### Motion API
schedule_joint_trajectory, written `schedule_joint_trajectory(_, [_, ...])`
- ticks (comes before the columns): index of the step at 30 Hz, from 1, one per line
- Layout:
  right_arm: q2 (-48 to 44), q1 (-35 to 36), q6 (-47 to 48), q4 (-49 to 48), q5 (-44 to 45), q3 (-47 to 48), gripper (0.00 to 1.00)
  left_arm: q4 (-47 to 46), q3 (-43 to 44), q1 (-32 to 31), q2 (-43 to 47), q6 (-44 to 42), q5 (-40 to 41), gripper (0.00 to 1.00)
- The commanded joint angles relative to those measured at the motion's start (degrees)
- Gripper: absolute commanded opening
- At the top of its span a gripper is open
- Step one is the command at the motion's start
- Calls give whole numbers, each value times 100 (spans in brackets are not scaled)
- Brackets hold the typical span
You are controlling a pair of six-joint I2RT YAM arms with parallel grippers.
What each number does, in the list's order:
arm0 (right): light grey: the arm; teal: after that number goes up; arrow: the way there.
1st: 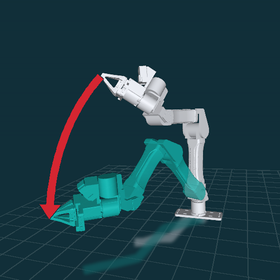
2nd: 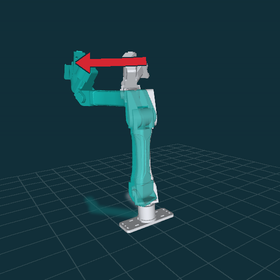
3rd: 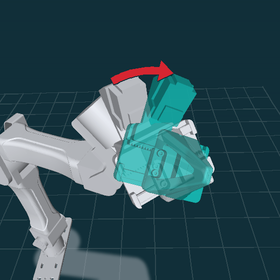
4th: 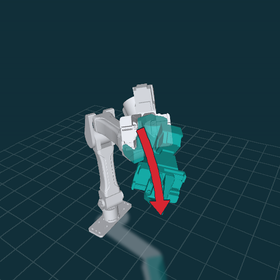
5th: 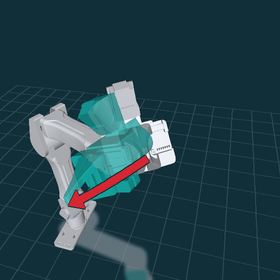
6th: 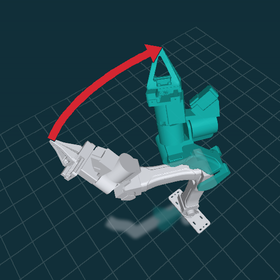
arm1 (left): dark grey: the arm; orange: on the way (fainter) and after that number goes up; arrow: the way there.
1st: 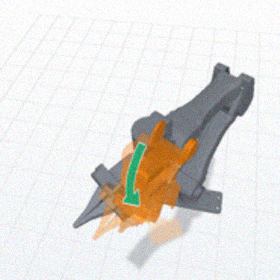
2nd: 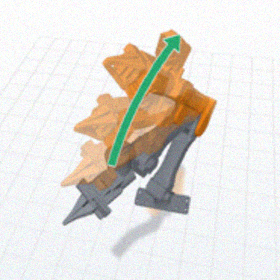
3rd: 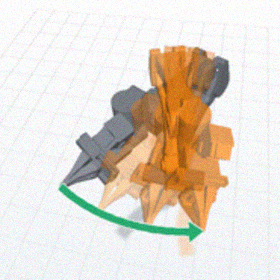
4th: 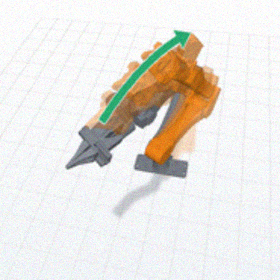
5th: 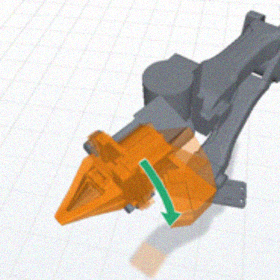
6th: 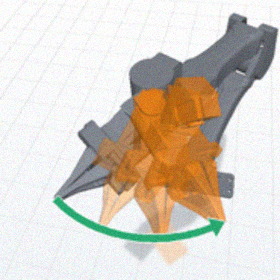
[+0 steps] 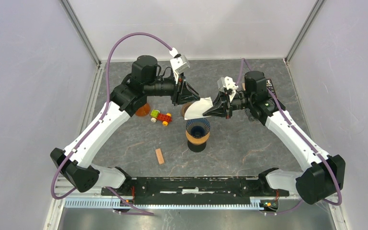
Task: Place the coffee filter in the dripper
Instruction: Pick up the coffee filter from the coffee filter holder.
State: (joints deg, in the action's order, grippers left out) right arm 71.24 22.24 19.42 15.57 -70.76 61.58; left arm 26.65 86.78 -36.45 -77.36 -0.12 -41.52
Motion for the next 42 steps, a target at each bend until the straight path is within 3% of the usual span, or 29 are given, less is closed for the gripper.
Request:
schedule_joint_trajectory(1, [-37, 17, 161, 31, -173, 241, 0, -81, -55, 15, 53, -281, 56, 30])
schedule_joint_trajectory(31, [-73, 15, 497, 318, -96, 171, 0, -247, 15, 24, 91, -154, 533, 25])
schedule_joint_trajectory(37, [-27, 14, 299, 239, 24, 238, 0, -272, -68, 13, 140, 154, -313, 24])
schedule_joint_trajectory(42, [33, 16, 115, 102, -36, 258, 0, -190, -252, 6, 158, 22, -331, 23])
